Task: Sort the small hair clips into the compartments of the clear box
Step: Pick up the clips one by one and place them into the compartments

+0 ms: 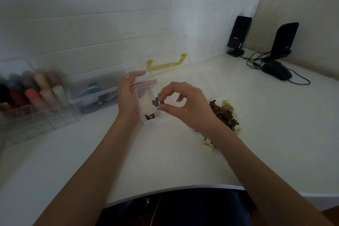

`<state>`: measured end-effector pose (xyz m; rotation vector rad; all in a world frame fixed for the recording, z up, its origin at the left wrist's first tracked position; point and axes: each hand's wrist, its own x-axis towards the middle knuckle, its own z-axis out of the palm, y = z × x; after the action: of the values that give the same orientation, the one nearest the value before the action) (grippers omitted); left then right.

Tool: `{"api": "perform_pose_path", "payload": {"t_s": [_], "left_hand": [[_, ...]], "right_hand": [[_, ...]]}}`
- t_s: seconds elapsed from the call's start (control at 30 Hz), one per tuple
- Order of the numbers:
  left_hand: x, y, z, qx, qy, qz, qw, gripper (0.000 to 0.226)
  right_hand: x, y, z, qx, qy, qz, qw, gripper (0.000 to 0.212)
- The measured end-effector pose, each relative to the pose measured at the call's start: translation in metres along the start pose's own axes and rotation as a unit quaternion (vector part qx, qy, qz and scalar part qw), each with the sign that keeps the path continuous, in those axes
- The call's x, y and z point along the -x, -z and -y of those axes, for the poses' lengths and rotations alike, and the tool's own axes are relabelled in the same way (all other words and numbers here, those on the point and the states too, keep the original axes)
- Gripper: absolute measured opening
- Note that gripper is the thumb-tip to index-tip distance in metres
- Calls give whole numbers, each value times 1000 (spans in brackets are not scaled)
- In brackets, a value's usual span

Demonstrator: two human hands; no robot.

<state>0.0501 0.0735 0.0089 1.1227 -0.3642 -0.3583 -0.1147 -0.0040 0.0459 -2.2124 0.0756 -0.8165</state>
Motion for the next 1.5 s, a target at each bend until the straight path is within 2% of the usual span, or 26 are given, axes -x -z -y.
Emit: {"api": "perform_pose_path", "payload": {"t_s": [0.13,0.2,0.33,0.4,0.47,0.53,0.57,0.83,1.0,1.07,1.2,1.37,1.5], "left_hand": [[3,-2,-3,7,23,13,1000,28],[4,-2,-5,16,35,18,999,29],[9,-7,-9,29,30,4,999,21],[11,-9,-10,39,28,8,999,21],[11,-9,-9,38,31,7,999,25],[8,-7,-7,36,34,3,999,26],[8,-7,-7,36,35,5,999,26],[10,-10,-10,54,47,0,997,31],[10,-9,-8,52,49,-7,997,21],[12,-11,-8,53,45,-1,998,20],[11,-10,-7,52,34,9,998,21],[10,-10,-6,40,28,17,999,21],[11,-10,-5,35,17,23,999,20]], "right_hand": [[-8,-21,-8,145,49,16,988,6],[-2,-20,-13,148,50,25,987,9],[16,13,-15,108,48,-20,993,10],[25,40,-20,145,27,45,988,18],[33,61,-28,237,3,125,963,33],[44,69,-38,312,-16,162,936,43],[48,68,-42,314,-26,164,935,44],[54,60,-54,238,-40,109,964,25],[55,59,-50,204,-40,88,974,8],[55,59,-46,185,-46,58,980,13],[56,58,-33,55,-77,-10,995,14],[59,33,-10,-40,-74,-28,996,34],[50,11,3,-80,-71,-53,993,25]]}}
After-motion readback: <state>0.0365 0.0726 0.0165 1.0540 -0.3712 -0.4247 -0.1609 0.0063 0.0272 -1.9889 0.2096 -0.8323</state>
